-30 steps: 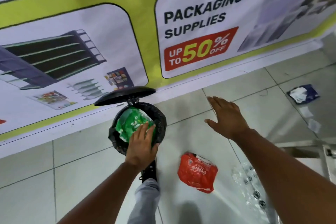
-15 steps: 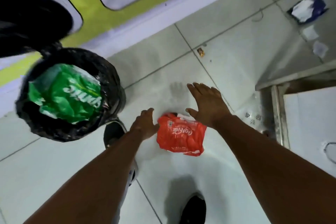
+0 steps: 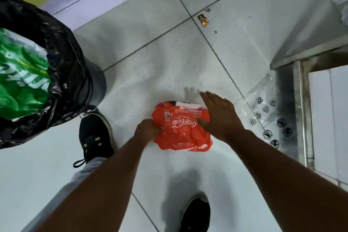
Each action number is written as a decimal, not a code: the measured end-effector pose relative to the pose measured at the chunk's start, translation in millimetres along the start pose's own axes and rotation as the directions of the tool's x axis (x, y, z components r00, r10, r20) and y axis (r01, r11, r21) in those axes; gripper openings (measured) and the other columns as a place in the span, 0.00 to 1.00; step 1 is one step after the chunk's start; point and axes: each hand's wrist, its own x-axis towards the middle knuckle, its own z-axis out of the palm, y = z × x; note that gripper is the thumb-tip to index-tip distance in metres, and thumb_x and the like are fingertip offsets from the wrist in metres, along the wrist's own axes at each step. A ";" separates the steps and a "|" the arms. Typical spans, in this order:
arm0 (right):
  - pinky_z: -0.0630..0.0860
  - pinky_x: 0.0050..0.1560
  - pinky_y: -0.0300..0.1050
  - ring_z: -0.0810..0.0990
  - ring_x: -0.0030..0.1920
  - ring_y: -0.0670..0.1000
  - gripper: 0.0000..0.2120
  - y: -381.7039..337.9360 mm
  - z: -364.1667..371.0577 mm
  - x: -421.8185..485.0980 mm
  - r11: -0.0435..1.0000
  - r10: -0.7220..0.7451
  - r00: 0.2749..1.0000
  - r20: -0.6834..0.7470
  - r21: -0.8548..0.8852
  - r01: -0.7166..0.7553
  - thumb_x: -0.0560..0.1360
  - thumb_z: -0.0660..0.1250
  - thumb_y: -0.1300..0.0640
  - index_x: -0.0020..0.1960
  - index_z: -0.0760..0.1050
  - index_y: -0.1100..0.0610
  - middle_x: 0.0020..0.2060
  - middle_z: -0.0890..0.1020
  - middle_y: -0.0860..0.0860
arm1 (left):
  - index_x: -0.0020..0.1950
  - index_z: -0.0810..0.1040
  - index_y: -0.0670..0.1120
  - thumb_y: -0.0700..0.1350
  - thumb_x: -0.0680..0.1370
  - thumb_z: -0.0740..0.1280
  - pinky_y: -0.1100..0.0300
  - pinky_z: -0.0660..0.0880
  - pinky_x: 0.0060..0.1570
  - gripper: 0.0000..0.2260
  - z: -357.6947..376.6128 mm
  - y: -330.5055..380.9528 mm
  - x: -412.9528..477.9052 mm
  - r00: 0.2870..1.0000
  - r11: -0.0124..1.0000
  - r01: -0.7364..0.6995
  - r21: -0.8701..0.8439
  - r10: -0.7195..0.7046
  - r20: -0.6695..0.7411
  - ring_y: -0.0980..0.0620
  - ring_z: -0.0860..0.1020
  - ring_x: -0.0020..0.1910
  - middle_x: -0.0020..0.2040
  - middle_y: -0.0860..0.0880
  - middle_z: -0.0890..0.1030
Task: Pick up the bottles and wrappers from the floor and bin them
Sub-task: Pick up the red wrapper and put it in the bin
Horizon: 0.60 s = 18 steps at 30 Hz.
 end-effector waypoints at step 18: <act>0.62 0.72 0.57 0.63 0.74 0.55 0.40 -166.2 -275.3 -64.8 0.995 -0.053 0.981 -0.186 0.068 0.067 0.72 0.65 0.38 0.77 0.56 0.53 0.74 0.66 0.54 | 0.42 0.85 0.48 0.51 0.64 0.73 0.45 0.81 0.43 0.10 -247.2 115.6 -283.7 0.946 0.923 -0.304 -0.234 0.265 -0.185 0.51 0.81 0.34 0.38 0.43 0.86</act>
